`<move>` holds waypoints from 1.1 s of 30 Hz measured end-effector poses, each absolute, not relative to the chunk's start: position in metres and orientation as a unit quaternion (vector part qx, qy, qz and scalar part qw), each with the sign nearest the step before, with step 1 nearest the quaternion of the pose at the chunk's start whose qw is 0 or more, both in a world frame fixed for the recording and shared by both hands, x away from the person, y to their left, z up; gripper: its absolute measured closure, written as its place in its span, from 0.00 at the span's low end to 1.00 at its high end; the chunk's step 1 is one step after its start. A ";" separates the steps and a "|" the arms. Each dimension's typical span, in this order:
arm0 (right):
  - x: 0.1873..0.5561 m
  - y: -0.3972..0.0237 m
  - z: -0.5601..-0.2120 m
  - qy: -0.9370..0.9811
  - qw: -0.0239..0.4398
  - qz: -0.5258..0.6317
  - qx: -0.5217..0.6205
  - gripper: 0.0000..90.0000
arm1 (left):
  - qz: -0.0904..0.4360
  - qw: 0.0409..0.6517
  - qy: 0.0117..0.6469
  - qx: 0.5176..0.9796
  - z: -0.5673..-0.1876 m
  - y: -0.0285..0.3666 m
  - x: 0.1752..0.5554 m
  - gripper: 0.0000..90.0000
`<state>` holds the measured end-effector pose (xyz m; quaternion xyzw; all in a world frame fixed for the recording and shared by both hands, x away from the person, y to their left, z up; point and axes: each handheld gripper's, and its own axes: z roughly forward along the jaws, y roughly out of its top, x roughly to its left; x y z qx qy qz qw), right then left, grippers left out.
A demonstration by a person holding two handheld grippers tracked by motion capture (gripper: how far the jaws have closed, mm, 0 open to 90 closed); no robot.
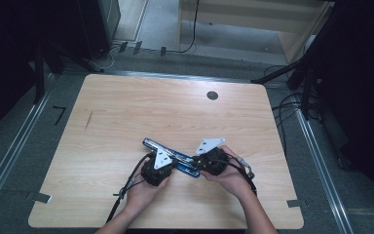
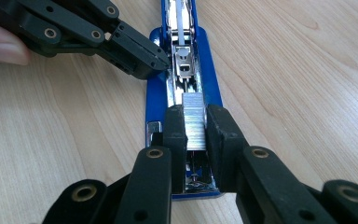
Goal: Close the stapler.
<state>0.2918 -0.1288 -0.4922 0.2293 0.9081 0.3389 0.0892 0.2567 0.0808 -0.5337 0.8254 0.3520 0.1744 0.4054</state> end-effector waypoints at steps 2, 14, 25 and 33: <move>0.292 -0.129 -0.492 0.908 0.088 0.340 0.229 0.89 | 0.174 0.405 0.352 0.825 -0.534 0.081 0.257 1.00; 0.297 -0.125 -0.491 0.915 0.081 0.327 0.223 0.89 | 0.175 0.405 0.352 0.825 -0.534 0.081 0.257 1.00; 0.300 -0.123 -0.491 0.913 0.074 0.330 0.230 0.88 | 0.175 0.404 0.351 0.826 -0.534 0.081 0.257 1.00; 0.299 -0.126 -0.492 0.911 0.069 0.333 0.235 0.88 | 0.175 0.404 0.351 0.826 -0.534 0.081 0.257 1.00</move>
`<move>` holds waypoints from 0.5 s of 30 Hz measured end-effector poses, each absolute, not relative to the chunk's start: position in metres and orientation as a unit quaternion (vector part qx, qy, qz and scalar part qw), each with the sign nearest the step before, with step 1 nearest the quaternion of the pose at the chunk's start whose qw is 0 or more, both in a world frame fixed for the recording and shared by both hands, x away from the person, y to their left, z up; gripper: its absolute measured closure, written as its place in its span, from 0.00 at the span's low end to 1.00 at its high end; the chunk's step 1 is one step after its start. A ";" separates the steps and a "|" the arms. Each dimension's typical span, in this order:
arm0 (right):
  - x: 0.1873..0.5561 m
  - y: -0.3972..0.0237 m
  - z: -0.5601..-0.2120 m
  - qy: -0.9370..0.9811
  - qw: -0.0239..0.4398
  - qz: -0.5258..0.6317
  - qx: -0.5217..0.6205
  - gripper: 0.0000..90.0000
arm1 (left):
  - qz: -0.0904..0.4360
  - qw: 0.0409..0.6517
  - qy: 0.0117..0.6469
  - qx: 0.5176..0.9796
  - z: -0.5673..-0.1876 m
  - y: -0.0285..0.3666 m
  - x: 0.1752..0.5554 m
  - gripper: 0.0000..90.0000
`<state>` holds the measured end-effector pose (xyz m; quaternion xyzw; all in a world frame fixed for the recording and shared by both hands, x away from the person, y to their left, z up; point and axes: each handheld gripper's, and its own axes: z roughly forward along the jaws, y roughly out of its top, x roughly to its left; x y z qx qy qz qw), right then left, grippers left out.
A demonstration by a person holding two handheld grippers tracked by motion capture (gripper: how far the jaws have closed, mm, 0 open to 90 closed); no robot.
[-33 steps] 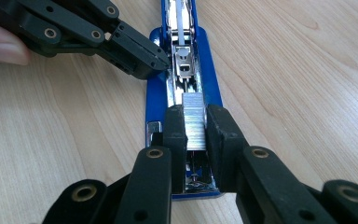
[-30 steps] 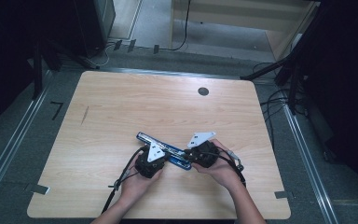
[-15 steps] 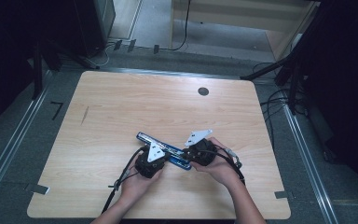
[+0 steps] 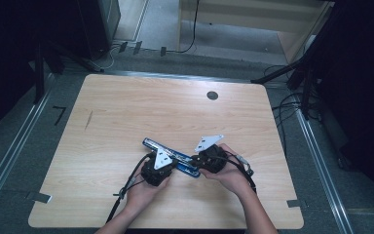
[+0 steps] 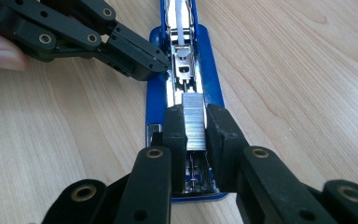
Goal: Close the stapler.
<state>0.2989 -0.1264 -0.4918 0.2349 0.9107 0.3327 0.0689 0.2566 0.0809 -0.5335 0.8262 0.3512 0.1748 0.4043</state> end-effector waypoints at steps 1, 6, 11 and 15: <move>0.299 -0.127 -0.492 0.911 0.070 0.334 0.234 0.89 | 0.175 0.404 0.351 0.826 -0.534 0.081 0.257 1.00; 0.298 -0.128 -0.489 0.908 0.074 0.343 0.230 0.89 | 0.175 0.405 0.352 0.826 -0.534 0.081 0.257 1.00; 0.297 -0.127 -0.487 0.913 0.075 0.333 0.222 0.89 | 0.175 0.405 0.352 0.826 -0.534 0.081 0.257 1.00; 0.298 -0.126 -0.487 0.915 0.074 0.329 0.223 0.89 | 0.175 0.405 0.352 0.826 -0.534 0.081 0.257 1.00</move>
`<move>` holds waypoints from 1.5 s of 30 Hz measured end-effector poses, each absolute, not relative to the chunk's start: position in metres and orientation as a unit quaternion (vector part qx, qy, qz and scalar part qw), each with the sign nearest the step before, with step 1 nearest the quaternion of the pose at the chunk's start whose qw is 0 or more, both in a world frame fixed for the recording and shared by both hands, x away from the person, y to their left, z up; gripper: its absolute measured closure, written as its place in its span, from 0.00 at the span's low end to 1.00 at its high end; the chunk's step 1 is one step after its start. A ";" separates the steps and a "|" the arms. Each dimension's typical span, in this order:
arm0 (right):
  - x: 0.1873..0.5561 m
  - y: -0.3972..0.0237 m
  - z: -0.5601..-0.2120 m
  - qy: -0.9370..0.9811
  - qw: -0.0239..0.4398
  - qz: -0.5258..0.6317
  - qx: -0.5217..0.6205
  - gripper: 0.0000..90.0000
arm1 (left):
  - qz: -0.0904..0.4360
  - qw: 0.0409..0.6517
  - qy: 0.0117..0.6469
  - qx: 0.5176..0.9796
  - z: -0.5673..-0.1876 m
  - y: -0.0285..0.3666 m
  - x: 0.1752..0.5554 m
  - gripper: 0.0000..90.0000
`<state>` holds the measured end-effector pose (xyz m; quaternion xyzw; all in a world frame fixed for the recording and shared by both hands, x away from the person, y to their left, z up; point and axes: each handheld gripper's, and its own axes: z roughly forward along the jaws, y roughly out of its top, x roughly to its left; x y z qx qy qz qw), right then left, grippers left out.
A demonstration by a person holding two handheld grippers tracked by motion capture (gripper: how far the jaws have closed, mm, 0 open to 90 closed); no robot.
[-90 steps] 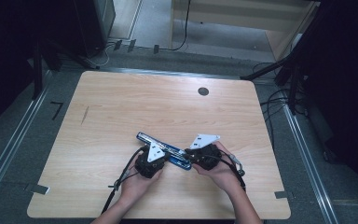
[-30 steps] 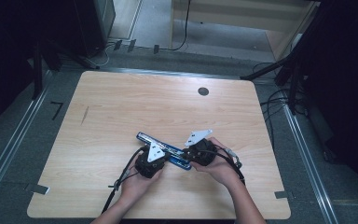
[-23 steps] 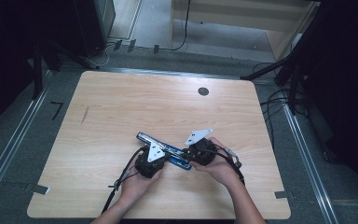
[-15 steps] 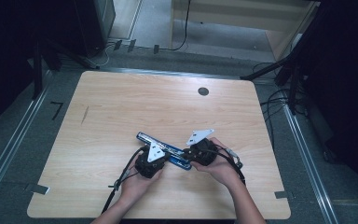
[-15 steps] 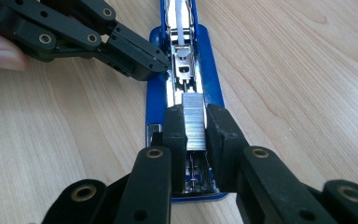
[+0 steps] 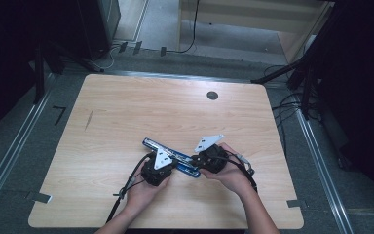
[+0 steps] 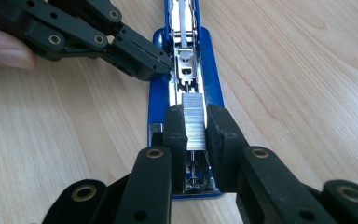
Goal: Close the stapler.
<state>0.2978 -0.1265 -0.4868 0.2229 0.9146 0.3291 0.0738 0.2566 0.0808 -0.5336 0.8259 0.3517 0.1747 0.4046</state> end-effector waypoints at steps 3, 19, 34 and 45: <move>0.298 -0.127 -0.488 0.916 0.073 0.325 0.223 0.89 | 0.175 0.405 0.352 0.826 -0.534 0.081 0.257 1.00; 0.298 -0.125 -0.484 0.917 0.073 0.320 0.228 0.89 | 0.175 0.405 0.351 0.826 -0.534 0.081 0.257 1.00; 0.295 -0.124 -0.483 0.917 0.070 0.320 0.229 0.89 | 0.176 0.404 0.351 0.826 -0.534 0.081 0.256 1.00; 0.297 -0.124 -0.485 0.917 0.067 0.317 0.233 0.89 | 0.175 0.404 0.351 0.826 -0.534 0.081 0.256 1.00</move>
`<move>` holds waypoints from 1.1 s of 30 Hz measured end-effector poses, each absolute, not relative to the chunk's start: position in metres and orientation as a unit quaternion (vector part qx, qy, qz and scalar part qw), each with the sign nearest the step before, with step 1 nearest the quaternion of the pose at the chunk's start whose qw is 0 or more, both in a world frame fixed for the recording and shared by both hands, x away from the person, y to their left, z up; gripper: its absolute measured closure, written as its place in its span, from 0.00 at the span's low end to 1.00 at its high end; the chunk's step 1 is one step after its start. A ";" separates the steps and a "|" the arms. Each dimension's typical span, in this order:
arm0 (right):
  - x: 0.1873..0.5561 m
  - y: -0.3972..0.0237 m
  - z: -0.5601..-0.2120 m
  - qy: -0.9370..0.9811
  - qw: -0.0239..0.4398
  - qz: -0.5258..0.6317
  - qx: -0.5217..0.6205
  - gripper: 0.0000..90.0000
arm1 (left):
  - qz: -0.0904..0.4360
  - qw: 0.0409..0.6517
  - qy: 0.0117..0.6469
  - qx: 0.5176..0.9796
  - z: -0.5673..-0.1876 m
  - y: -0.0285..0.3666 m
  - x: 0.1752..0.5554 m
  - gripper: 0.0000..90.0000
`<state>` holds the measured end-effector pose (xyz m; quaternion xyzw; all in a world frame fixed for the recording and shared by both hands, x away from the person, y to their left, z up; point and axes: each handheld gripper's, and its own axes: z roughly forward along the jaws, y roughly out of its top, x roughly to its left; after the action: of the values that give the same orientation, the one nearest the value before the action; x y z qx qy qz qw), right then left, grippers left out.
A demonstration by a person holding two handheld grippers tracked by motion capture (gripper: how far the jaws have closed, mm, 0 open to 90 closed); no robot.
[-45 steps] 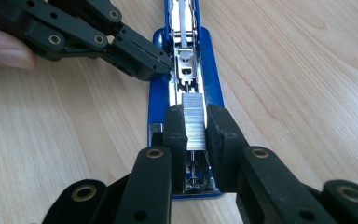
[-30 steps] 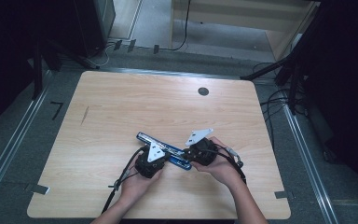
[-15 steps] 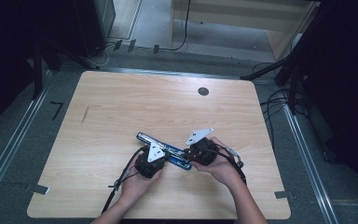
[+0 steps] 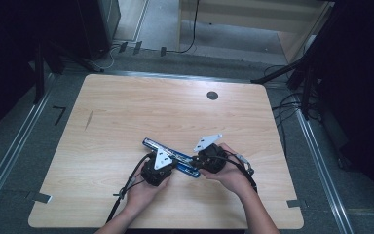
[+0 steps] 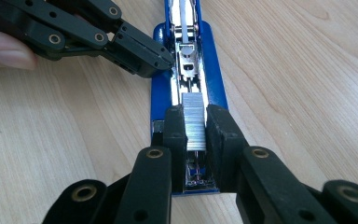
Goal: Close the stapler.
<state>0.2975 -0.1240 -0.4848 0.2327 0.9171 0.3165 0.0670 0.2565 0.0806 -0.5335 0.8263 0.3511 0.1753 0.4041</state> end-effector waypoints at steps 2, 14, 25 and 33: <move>0.298 -0.124 -0.485 0.918 0.067 0.316 0.233 0.89 | 0.175 0.404 0.351 0.826 -0.534 0.081 0.256 1.00; 0.297 -0.120 -0.484 0.922 0.070 0.302 0.231 0.89 | 0.177 0.403 0.351 0.826 -0.534 0.080 0.256 1.00; 0.299 -0.118 -0.487 0.923 0.072 0.303 0.228 0.89 | 0.177 0.404 0.351 0.826 -0.534 0.081 0.256 1.00; 0.298 -0.119 -0.488 0.921 0.077 0.309 0.226 0.89 | 0.177 0.403 0.350 0.827 -0.533 0.081 0.256 1.00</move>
<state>0.2980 -0.1190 -0.4883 0.2259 0.9205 0.3094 0.0766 0.2563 0.0805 -0.5335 0.8267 0.3503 0.1771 0.4030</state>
